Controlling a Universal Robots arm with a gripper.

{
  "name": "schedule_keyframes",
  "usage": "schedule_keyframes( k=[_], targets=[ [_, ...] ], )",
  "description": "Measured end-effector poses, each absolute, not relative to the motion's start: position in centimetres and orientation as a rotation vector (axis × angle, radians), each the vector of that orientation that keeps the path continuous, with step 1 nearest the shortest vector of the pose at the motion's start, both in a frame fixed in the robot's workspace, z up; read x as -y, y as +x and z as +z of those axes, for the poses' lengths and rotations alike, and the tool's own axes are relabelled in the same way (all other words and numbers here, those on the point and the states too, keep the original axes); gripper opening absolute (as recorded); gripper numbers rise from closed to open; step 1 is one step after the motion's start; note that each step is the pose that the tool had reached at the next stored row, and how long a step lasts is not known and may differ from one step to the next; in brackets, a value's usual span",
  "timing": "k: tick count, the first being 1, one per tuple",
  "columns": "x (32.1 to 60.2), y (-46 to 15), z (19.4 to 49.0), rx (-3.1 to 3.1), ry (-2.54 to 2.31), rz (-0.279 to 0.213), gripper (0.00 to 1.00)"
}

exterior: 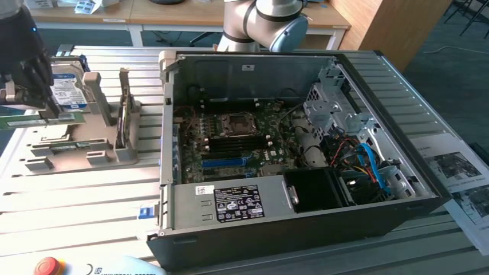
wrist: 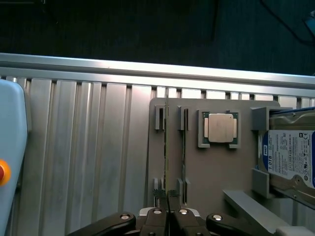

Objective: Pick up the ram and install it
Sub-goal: 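Pick up the ram and move it above insertion slot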

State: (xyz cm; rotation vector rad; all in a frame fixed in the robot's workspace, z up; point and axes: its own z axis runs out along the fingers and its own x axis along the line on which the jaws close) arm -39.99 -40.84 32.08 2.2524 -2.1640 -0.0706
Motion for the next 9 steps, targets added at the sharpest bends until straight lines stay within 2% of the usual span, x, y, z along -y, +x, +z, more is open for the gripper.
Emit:
schedule_keyframes(
  k=[9],
  targets=[
    [40.8, -40.0, 34.2, 2.164, 2.252, -0.069, 0.12]
  ],
)
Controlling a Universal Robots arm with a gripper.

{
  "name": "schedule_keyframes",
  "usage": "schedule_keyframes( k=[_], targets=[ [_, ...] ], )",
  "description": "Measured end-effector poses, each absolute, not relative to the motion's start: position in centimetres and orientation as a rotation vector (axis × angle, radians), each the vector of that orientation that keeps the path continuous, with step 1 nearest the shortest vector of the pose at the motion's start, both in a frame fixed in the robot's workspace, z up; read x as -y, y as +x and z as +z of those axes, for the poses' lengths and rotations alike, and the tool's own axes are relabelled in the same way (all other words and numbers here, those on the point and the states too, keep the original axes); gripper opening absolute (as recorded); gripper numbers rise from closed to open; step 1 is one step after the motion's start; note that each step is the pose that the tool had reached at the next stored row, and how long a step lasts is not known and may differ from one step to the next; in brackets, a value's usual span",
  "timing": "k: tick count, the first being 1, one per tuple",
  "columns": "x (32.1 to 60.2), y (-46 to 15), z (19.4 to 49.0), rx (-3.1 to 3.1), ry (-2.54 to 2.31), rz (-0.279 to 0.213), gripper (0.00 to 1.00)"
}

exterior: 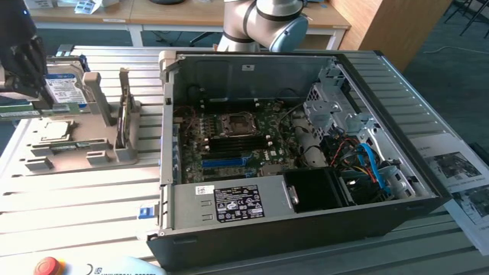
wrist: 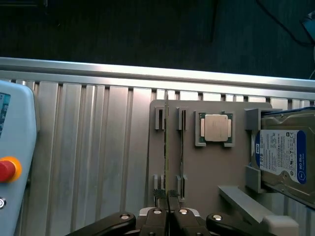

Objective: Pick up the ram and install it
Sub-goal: 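Pick up the ram and move it above insertion slot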

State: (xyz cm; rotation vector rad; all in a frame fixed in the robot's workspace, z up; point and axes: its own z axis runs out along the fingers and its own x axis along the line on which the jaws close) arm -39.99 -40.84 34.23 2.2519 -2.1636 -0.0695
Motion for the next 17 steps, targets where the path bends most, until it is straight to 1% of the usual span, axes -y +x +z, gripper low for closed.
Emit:
schedule_keyframes(
  k=[17],
  targets=[
    [40.8, -40.0, 37.7, 2.163, 2.251, -0.068, 0.12]
  ],
)
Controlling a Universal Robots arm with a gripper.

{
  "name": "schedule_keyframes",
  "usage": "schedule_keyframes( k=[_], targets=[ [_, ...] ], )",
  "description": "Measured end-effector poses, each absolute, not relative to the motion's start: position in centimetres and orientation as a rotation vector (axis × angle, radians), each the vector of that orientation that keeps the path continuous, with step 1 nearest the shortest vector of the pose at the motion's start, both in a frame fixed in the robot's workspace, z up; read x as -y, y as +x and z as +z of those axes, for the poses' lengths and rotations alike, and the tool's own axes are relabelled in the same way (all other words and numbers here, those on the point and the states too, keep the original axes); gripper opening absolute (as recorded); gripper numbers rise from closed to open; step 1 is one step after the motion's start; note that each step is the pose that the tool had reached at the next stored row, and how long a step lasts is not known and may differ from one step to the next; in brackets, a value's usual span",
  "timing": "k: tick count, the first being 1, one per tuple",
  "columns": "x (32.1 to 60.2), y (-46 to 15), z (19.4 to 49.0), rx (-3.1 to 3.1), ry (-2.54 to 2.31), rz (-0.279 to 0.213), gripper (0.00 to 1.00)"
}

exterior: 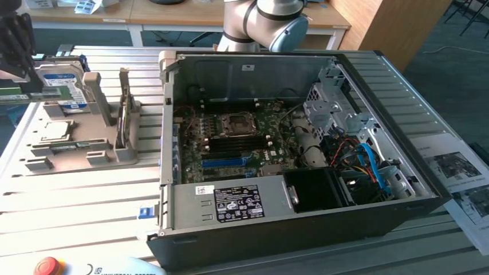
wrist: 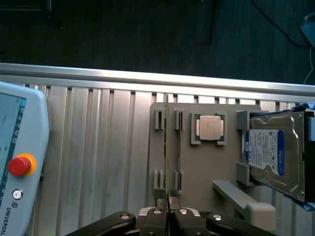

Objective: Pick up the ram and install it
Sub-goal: 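Pick up the ram and move it above insertion slot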

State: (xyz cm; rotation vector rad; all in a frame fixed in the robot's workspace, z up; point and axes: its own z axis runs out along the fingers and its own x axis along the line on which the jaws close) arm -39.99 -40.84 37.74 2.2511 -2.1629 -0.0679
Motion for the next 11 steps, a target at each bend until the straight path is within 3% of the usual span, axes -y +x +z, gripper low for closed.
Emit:
schedule_keyframes(
  k=[11],
  targets=[
    [40.8, -40.0, 39.7, 2.163, 2.251, -0.067, 0.12]
  ],
)
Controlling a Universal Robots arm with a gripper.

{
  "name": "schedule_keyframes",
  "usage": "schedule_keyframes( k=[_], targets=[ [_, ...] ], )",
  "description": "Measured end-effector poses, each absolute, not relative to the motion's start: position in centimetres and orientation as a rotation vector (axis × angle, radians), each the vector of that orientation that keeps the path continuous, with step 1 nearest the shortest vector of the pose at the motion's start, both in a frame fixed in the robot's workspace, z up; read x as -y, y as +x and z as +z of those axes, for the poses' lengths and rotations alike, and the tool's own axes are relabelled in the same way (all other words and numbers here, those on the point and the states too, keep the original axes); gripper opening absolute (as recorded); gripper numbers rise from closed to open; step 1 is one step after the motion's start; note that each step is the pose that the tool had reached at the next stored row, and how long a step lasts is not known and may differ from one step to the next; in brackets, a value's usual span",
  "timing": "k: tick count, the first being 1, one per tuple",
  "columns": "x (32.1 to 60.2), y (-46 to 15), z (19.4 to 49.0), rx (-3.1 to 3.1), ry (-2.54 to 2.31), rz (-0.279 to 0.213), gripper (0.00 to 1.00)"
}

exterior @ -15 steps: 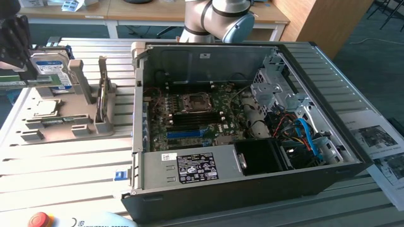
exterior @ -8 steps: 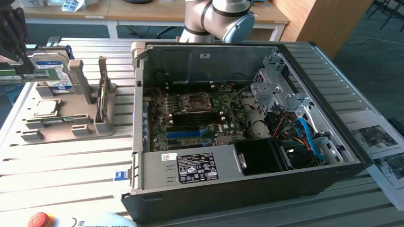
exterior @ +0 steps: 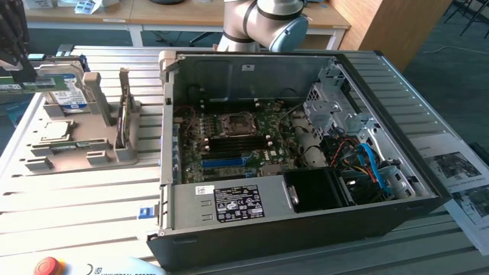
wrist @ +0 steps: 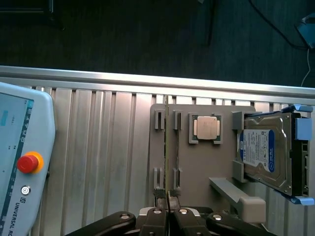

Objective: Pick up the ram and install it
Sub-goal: 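Pick up the ram and move it above insertion slot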

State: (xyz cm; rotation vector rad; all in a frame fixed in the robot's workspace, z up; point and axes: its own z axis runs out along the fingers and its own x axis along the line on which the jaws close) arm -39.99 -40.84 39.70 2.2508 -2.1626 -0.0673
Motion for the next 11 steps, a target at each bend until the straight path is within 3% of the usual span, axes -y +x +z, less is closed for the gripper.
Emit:
schedule_keyframes(
  k=[11],
  targets=[
    [40.84, -39.99, 40.69, 2.163, 2.251, -0.067, 0.12]
  ],
)
